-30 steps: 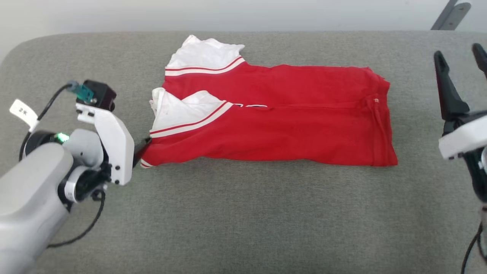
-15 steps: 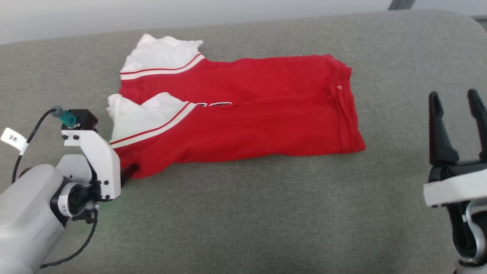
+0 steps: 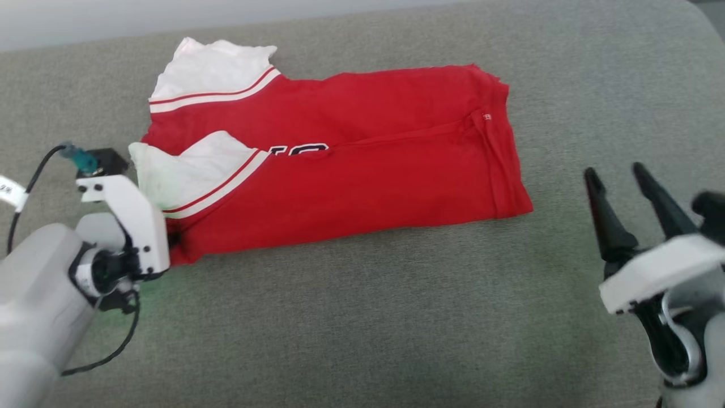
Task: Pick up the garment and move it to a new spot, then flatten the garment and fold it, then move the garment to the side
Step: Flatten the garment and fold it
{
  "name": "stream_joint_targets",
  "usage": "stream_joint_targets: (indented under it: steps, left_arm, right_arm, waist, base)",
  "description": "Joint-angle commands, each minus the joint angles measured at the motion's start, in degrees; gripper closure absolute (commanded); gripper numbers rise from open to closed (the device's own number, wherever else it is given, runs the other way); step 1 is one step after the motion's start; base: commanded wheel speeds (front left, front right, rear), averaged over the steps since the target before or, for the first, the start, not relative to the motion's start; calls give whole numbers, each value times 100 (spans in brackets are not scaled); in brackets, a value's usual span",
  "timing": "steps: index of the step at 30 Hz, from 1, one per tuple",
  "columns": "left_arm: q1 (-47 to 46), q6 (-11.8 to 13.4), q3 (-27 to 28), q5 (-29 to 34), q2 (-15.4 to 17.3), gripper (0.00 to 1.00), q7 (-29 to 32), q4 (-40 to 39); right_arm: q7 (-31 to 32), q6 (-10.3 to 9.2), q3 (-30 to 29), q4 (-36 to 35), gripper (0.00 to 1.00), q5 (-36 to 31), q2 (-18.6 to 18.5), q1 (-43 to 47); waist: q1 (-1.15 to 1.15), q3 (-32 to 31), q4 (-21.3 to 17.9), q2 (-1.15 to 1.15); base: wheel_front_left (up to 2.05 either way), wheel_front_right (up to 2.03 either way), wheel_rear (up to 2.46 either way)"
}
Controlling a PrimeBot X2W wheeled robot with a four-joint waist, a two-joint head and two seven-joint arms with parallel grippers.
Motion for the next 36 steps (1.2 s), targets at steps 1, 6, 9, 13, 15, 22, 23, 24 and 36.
stream_joint_targets:
  steps: [1, 6, 9, 13, 15, 22, 23, 24, 36]
  left_arm:
    - [176, -58, -189, 52, -305, 100, 33, 111]
    - [-107, -224, -220, 158, -551, 100, -40, 250]
    - [-251, -298, -237, 171, -660, 100, -35, 352]
    - [-343, -359, -260, 184, -761, 100, -72, 457]
    - [-426, -437, -274, 220, -850, 100, -114, 547]
    - [-540, -518, -260, 223, -976, 100, -201, 740]
    - [-545, -533, -255, 221, -986, 100, -217, 777]
    - [-553, -548, -257, 225, -999, 100, -228, 813]
    - [-552, -271, -168, 107, -516, 100, 233, 671]
  right_arm:
    - [182, -4, 65, 142, 0, 109, -93, -175]
    - [1041, -7, 499, 812, 0, 433, -455, -717]
    - [1546, -4, 745, 1265, 0, 509, -637, -1088]
    - [1989, -4, 974, 1713, 0, 559, -762, -1428]
    - [2433, -4, 1180, 2137, 0, 583, -859, -1690]
    - [3137, -4, 1599, 2964, 0, 612, -854, -1940]
    - [3269, -5, 1684, 3078, 0, 654, -848, -1952]
    - [3385, -3, 1817, 3123, 85, 702, -862, -1959]
    - [3741, -18, 1624, 2484, 100, 1185, -1586, -2069]
  waist:
    - [0, 58, 75, -1]
    - [0, 206, 270, -1]
    - [0, 282, 383, -1]
    - [0, 351, 487, -1]
    - [0, 417, 589, -1]
    - [0, 525, 722, -1]
    - [0, 534, 737, -1]
    - [0, 539, 750, -1]
    - [0, 341, 872, -1]
  base:
    - [0, 0, 0]
    - [0, 0, 0]
    - [0, 0, 0]
    - [0, 0, 0]
    - [0, 0, 0]
    - [0, 0, 0]
    - [0, 0, 0]
    - [0, 0, 0]
    - [0, 0, 0]
